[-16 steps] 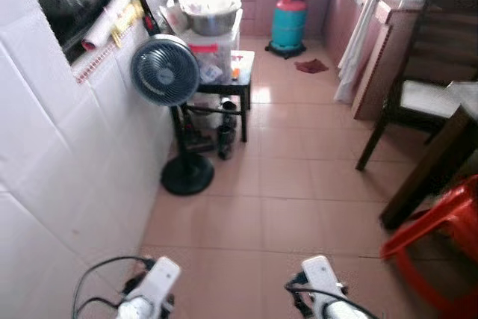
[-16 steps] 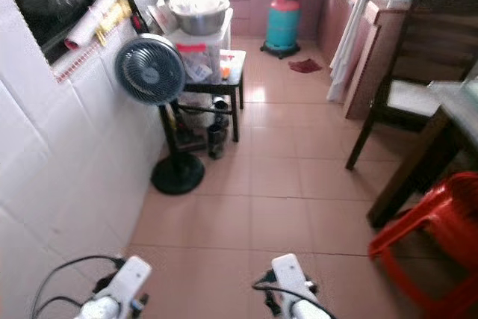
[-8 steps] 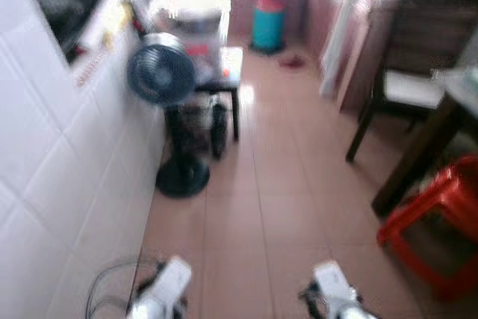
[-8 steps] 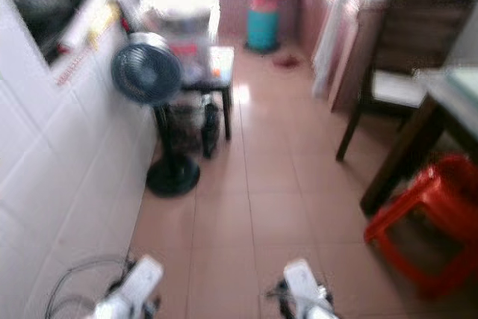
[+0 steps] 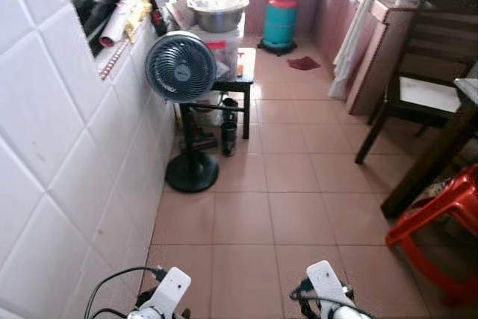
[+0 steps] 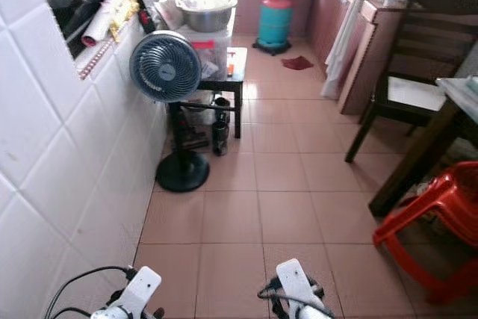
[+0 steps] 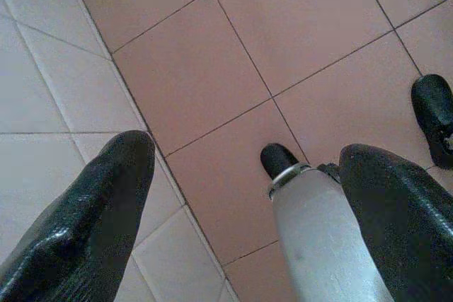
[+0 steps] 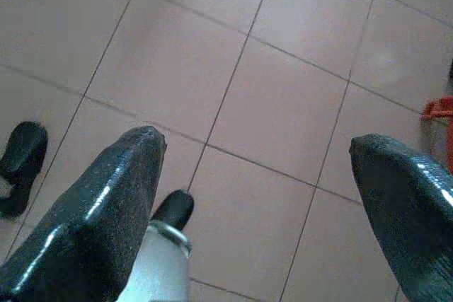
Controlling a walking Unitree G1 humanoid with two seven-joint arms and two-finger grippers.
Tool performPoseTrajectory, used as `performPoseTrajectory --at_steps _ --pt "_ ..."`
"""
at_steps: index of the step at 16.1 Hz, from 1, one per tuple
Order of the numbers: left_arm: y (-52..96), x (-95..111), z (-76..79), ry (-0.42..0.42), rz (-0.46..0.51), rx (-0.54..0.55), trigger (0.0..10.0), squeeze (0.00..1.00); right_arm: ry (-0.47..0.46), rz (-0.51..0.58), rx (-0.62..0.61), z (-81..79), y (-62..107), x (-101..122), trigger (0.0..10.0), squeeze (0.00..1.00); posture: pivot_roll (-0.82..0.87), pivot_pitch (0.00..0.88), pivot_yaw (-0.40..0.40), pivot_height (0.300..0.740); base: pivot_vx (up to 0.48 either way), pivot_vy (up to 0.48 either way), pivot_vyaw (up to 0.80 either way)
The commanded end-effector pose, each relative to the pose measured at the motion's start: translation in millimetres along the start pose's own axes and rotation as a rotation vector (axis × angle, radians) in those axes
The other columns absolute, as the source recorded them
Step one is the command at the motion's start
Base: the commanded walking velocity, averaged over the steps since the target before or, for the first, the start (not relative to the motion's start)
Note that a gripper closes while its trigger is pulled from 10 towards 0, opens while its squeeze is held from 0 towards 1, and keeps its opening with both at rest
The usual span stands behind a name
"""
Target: Setting the table
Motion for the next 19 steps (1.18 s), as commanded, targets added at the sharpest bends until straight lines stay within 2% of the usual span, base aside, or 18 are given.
performPoseTrajectory --at_steps 1,3,8,19 --pt "1.3 -6.6 -1.7 0.004 -0.016 -0.001 10.0 0.0 -0.003 0.007 0.005 -0.3 -0.3 2.0 10.0 0.0 0.04 0.0 -0.006 0.74 0.0 0.0 0.45" --pt "1.5 -7.2 -2.5 0.001 -0.017 -0.006 10.0 0.0 0.003 0.003 0.004 0.1 0.0 0.8 10.0 0.0 0.04 0.0 -0.008 0.74 0.0 0.0 0.45" --pt "1.0 -6.4 2.3 0.004 -0.019 -0.019 10.0 0.0 0.004 -0.006 0.013 -0.7 0.2 -1.0 10.0 0.0 0.04 0.0 -0.009 0.74 0.0 0.0 0.0" --pt "1.0 -7.3 3.1 -0.007 -0.024 -0.021 10.0 0.0 0.021 -0.004 0.026 -5.1 0.0 -0.9 10.0 0.0 0.03 0.0 -0.007 0.74 0.265 0.322 0.15"
Point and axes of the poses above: a point about 5 cm out from each wrist's last joint towards the gripper, its own y axis pointing back from the gripper into the wrist, its own x axis along the axis of the wrist's last joint, z = x × y, the point moved 6 cm from there along -y, pointing out of the wrist towards the gripper, and after that the axes turned 11 degrees about -y, right-handed, at the moved point
